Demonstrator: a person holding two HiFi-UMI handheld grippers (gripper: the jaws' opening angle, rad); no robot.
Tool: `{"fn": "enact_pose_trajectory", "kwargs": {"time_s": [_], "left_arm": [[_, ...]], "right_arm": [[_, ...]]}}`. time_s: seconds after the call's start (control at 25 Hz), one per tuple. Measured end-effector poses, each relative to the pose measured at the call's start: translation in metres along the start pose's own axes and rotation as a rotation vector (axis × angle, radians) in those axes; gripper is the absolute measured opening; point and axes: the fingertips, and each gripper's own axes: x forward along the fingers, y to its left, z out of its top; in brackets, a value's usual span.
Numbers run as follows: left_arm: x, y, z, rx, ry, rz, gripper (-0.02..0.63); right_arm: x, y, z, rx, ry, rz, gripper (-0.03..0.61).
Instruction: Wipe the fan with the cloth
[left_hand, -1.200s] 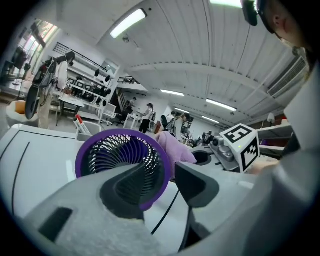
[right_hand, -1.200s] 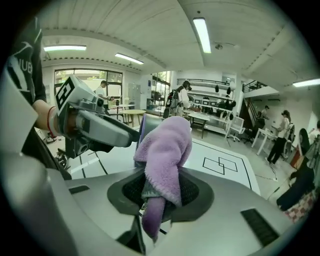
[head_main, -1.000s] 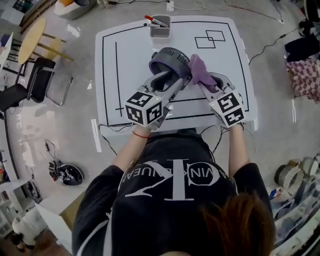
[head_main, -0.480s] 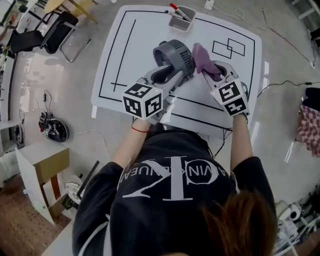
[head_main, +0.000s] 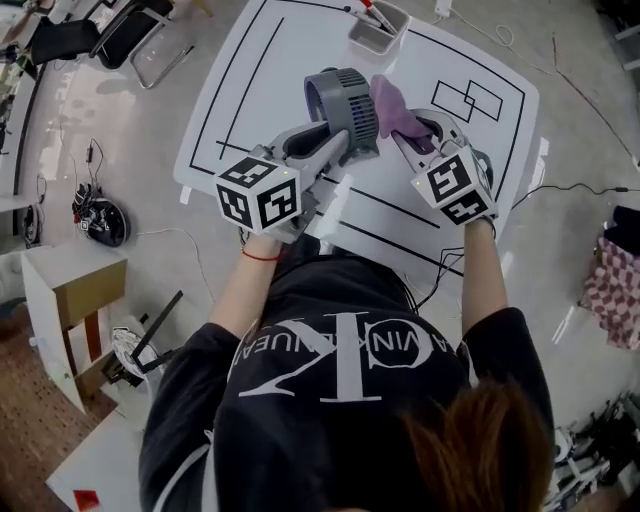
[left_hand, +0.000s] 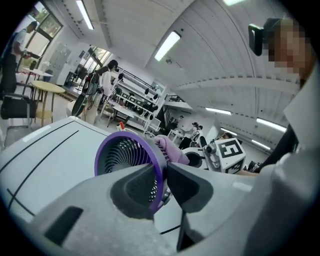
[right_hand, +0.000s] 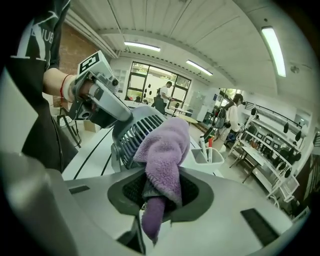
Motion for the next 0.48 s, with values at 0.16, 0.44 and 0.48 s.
{"fn": "enact_pose_trajectory", "kwargs": {"time_s": [0.16, 0.44, 0.48], "left_arm": [[-0.022, 0.013, -0.007, -0.07, -0.021, 0.017, 0.084], [-0.057, 0.043, -0.006, -0.165, -0.062, 0.055, 0.084], [-0.06, 0.048, -0.006, -0.174, -0.067, 0.058, 0.083]], "right_arm": [[0.007, 0.009, 0.017, -0.062, -0.022, 0.04, 0.101], [0.035, 0.022, 0.055, -0.159, -0.044, 0.09, 0.101], [0.04, 0.023, 0.059, -0.173, -0.042, 0.097, 0.101]]}}
